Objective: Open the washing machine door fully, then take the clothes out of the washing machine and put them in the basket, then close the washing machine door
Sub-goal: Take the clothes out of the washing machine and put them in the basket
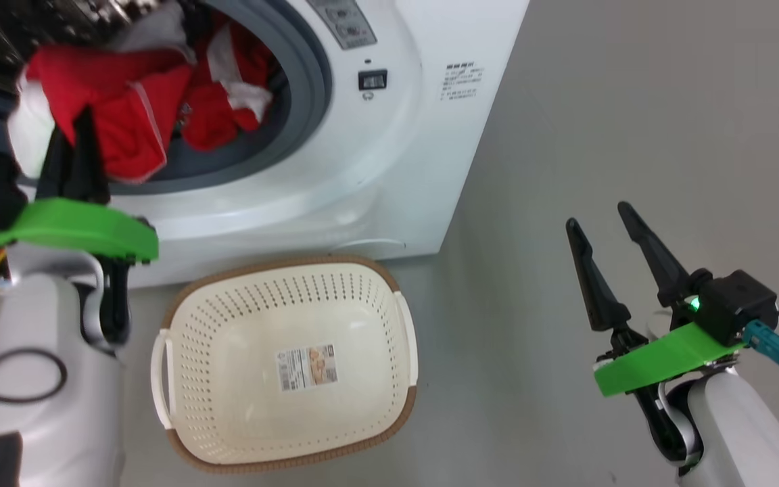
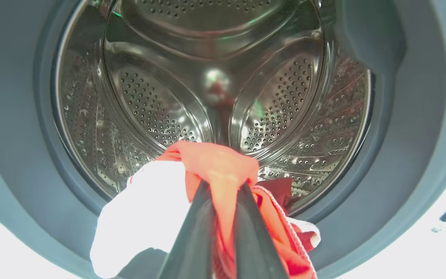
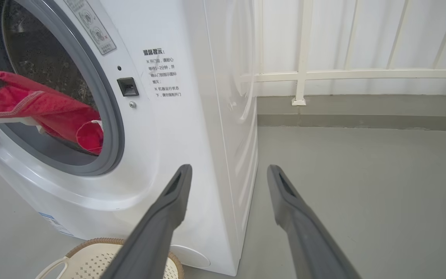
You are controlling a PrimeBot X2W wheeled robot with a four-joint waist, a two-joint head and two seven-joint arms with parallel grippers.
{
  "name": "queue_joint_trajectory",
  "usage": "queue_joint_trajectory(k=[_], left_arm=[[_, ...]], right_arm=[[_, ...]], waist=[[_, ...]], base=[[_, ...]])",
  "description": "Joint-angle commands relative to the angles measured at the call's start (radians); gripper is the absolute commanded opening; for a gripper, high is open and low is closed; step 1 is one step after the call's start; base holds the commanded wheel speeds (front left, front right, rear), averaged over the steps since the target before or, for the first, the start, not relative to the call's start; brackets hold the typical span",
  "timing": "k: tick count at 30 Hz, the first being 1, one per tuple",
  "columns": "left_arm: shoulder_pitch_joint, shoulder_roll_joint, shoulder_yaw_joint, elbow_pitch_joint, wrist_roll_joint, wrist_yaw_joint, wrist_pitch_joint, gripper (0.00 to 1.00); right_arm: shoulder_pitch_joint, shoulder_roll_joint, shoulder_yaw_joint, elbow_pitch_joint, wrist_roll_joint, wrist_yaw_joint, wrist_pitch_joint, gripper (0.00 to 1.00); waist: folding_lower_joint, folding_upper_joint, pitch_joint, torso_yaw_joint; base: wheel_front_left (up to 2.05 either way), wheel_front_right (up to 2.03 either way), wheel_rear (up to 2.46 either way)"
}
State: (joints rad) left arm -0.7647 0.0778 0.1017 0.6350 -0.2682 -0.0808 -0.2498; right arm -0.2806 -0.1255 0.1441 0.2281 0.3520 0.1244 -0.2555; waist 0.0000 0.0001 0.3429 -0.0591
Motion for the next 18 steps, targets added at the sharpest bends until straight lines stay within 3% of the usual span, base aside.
queue_joint_trajectory(k=[1,18], left_arm=[[0.037,0.032,0.024,-0.056,0.001,-0.011,-0.012,0.00],[0.292,0.007,-0.003,-0.395,0.007,0.019,0.019,0.00]], right_arm=[[0.021,-0.004,0.022,-0.017,0.001,0.006,-0.006,1.00],[0.060,0.002,0.023,-0.006,0.007,0.006,-0.006,1.00]], waist=[[0.0000,-0.0001,-0.054,0.006],[0.0000,-0.0001,-0.150,-0.001]], base=[[0.00,0.00,0.00],[0.00,0.00,0.00]])
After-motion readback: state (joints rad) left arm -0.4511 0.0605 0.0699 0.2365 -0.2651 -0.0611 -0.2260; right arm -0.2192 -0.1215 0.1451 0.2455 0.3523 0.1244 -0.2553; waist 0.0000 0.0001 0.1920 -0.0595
